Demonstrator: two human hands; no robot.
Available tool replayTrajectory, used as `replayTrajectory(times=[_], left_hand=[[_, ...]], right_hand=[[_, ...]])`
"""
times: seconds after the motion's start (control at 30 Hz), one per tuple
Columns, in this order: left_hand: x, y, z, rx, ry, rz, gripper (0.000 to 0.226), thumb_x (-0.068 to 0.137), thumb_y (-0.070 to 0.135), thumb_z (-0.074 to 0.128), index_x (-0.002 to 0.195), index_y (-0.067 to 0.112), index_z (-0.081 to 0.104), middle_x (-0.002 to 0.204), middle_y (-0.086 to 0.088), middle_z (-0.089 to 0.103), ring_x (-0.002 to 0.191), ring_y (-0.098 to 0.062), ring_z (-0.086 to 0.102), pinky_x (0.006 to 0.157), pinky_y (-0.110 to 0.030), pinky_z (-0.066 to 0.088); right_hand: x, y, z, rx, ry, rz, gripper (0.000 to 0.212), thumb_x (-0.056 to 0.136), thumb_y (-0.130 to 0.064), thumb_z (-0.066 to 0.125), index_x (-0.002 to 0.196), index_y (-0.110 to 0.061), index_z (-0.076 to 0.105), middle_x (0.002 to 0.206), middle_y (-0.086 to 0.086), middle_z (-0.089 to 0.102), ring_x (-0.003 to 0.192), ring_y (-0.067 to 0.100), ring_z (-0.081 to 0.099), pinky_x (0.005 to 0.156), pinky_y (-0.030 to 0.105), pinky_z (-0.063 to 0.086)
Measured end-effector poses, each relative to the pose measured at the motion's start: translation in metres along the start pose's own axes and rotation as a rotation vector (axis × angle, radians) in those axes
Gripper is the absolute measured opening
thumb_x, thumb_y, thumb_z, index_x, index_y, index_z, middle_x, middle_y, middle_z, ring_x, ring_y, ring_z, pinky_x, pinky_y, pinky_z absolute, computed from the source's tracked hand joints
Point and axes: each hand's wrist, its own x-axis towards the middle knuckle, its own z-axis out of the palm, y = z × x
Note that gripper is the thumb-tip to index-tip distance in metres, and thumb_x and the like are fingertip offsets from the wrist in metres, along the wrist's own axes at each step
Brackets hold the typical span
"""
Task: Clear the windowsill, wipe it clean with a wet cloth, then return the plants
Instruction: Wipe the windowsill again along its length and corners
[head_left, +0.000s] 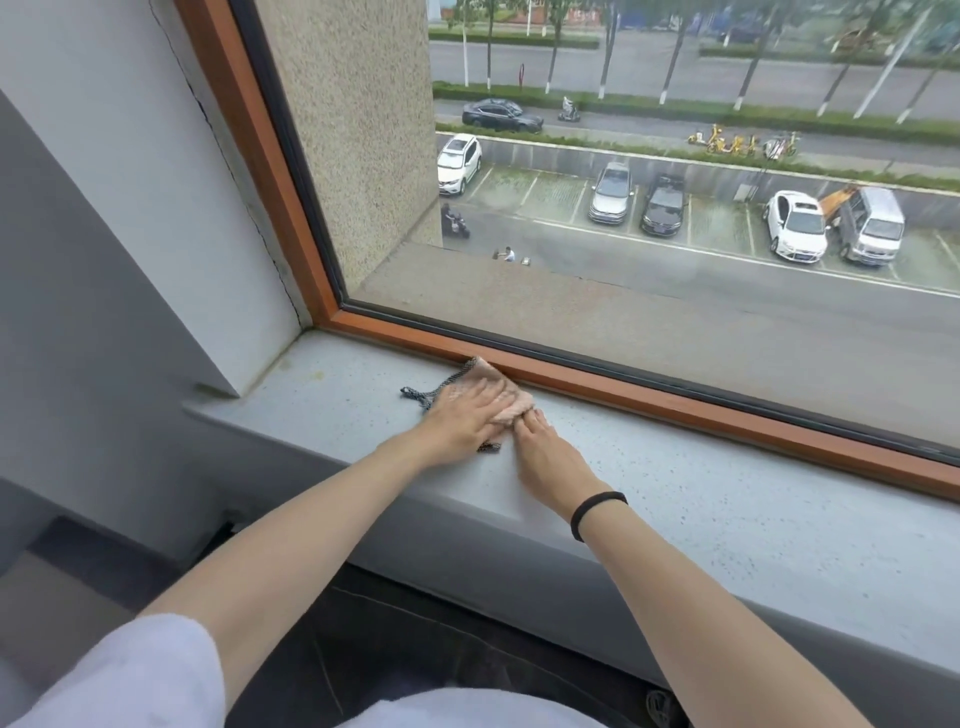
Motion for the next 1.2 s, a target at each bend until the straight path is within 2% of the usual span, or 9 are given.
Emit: replayTrajectory(times=[0.07, 0.2, 0.37, 0.5, 0.67, 0.77, 0.97, 1.1, 1.2], left_hand=[[-0.008, -0.031, -0.010, 0.015, 0.020, -0.069, 0.052, 0.102, 0.044, 0.023, 0.150, 0.036, 0.004, 0.158, 0.012, -0.006, 0.146, -0.010, -0.006, 0.118, -0.044, -0.001], [-0.014, -0.064, -0.013, -0.021, 0.090, -0.452, 0.054, 0.101, 0.047, 0.019, 0.151, 0.034, 0.002, 0.158, 0.007, -0.010, 0.146, -0.015, -0.008, 0.115, -0.052, -0.005], [-0.001, 0.003, 0.005, -0.069, 0.077, -0.249, 0.053, 0.101, 0.046, 0.019, 0.151, 0.037, 0.002, 0.158, 0.012, -0.010, 0.146, -0.014, -0.011, 0.115, -0.055, -0.008], [-0.026, -0.010, 0.011, 0.046, 0.111, -0.086, 0.051, 0.102, 0.044, 0.021, 0.151, 0.035, 0.008, 0.158, 0.013, 0.001, 0.146, -0.007, -0.003, 0.119, -0.045, -0.002], [-0.047, -0.094, -0.005, -0.011, 0.187, -0.474, 0.054, 0.101, 0.044, 0.019, 0.151, 0.031, 0.003, 0.159, 0.007, -0.005, 0.146, -0.011, -0.007, 0.119, -0.046, -0.001], [-0.034, -0.077, -0.005, -0.005, 0.174, -0.543, 0.055, 0.101, 0.043, 0.019, 0.152, 0.030, 0.003, 0.159, 0.005, -0.006, 0.147, -0.017, -0.006, 0.116, -0.050, -0.005], [-0.066, -0.075, 0.005, 0.032, 0.102, -0.116, 0.052, 0.101, 0.047, 0.022, 0.149, 0.037, 0.009, 0.158, 0.013, -0.002, 0.146, -0.007, -0.005, 0.119, -0.044, -0.002], [-0.087, -0.139, -0.006, 0.014, 0.170, -0.421, 0.054, 0.101, 0.044, 0.021, 0.151, 0.031, 0.004, 0.159, 0.006, -0.005, 0.146, -0.009, -0.008, 0.119, -0.043, -0.002], [-0.084, -0.126, 0.000, -0.013, 0.252, -0.519, 0.054, 0.102, 0.039, 0.023, 0.152, 0.024, 0.009, 0.160, 0.003, 0.000, 0.147, -0.012, -0.004, 0.118, -0.042, -0.005]], right_hand=[[0.001, -0.001, -0.002, 0.000, -0.022, 0.006, 0.062, 0.092, 0.008, 0.030, 0.150, -0.002, 0.011, 0.158, 0.014, 0.006, 0.147, 0.023, 0.006, 0.116, 0.031, 0.018], [0.002, -0.005, -0.004, -0.018, -0.019, 0.008, 0.060, 0.091, 0.010, 0.030, 0.148, 0.000, 0.016, 0.158, 0.016, 0.009, 0.147, 0.025, 0.009, 0.116, 0.031, 0.018], [0.006, -0.011, -0.007, -0.059, -0.016, 0.030, 0.055, 0.093, 0.003, 0.030, 0.148, 0.001, 0.020, 0.156, 0.018, 0.017, 0.145, 0.025, 0.017, 0.115, 0.030, 0.022], [0.013, -0.012, -0.004, -0.087, 0.058, 0.016, 0.036, 0.098, -0.009, 0.031, 0.129, -0.001, 0.047, 0.130, 0.014, 0.048, 0.123, 0.025, 0.044, 0.099, 0.027, 0.039], [0.017, -0.020, -0.010, -0.145, 0.084, 0.074, 0.022, 0.094, -0.008, 0.036, 0.097, -0.002, 0.057, 0.103, 0.012, 0.054, 0.089, 0.025, 0.053, 0.068, 0.027, 0.040], [0.024, -0.035, -0.005, -0.202, 0.126, 0.114, 0.022, 0.094, -0.013, 0.040, 0.087, -0.005, 0.060, 0.098, 0.011, 0.058, 0.090, 0.025, 0.050, 0.076, 0.029, 0.037], [0.048, -0.068, -0.007, -0.017, 0.094, 0.027, 0.036, 0.098, -0.025, 0.039, 0.121, 0.001, 0.050, 0.131, 0.015, 0.044, 0.122, 0.028, 0.042, 0.100, 0.032, 0.034], [0.057, -0.079, -0.013, 0.087, -0.106, 0.005, 0.047, 0.092, -0.042, 0.053, 0.114, -0.002, 0.049, 0.130, 0.013, 0.041, 0.122, 0.029, 0.040, 0.092, 0.035, 0.038], [0.060, -0.091, -0.001, 0.018, -0.198, -0.014, 0.075, 0.083, -0.052, 0.061, 0.130, 0.002, 0.039, 0.146, 0.020, 0.027, 0.138, 0.035, 0.022, 0.107, 0.040, 0.028]])
